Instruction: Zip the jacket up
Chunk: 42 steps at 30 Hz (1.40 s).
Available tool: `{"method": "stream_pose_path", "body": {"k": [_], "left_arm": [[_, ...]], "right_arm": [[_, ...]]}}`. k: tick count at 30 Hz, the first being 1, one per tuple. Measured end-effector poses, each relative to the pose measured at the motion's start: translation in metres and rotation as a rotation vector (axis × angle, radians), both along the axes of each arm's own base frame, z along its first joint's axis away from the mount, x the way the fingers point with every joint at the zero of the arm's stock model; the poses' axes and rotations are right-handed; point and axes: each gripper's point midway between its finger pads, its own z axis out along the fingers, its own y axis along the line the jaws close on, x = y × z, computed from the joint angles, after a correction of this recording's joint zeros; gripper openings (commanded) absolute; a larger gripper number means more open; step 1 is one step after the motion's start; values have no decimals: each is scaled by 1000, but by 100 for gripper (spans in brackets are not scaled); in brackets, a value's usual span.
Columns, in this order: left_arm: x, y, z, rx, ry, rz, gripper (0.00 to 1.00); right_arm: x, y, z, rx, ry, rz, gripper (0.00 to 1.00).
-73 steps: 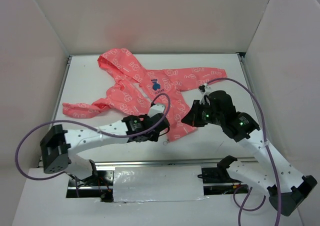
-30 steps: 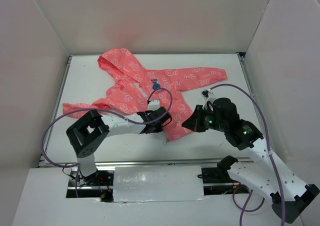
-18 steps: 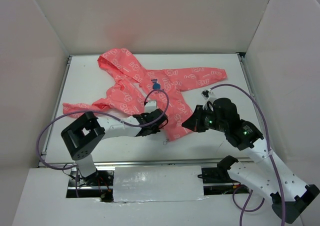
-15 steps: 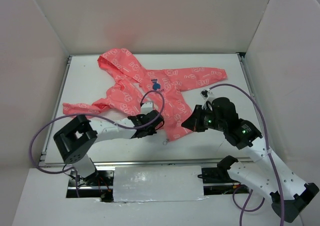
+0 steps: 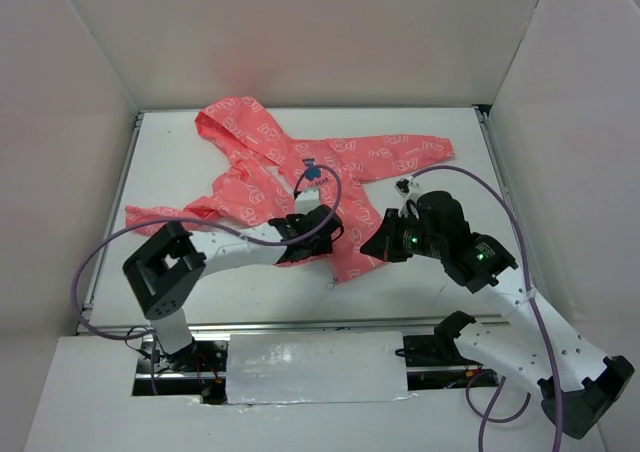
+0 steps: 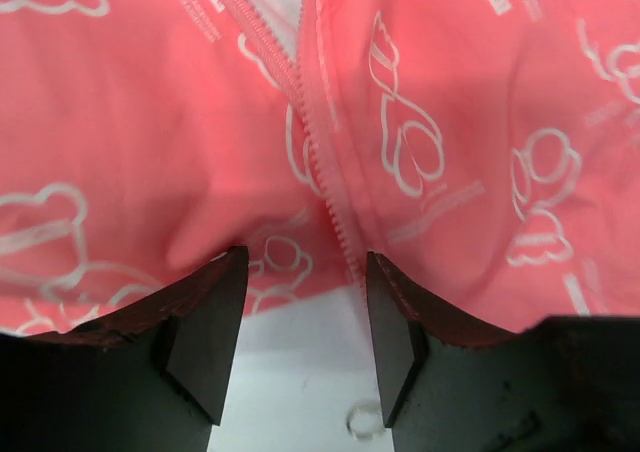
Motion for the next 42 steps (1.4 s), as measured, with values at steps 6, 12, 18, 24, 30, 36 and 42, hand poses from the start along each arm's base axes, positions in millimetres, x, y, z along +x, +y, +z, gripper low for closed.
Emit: {"method": "stream_pose_path", "body": {"k": [6,12,18,24,30,36,42], "left_arm": [[4,0,-31,93,49,14,41],[-13,22,-32,78,41,10,74],[-22,31,-2,-37,-34,8,67],[-20,26,-24,3,5,-1,60],[-10,20,-38,64,22,15,57],[-3,20,-41,86,10,37,0],[-20,44,-41,51,4,62,0]], "right_arm": [[-1,-1,7,7,-24,0,0],[-2,-5,13,5,-55,-7,0],[-2,-5,13,5,-55,-4,0],[-2,-4,13,6,-50,2,0],[0,-2,14,2,-48,1,0],[1,-3,17,4,-57,-4,0],[2,-4,24,6,-78,-13,0]]}}
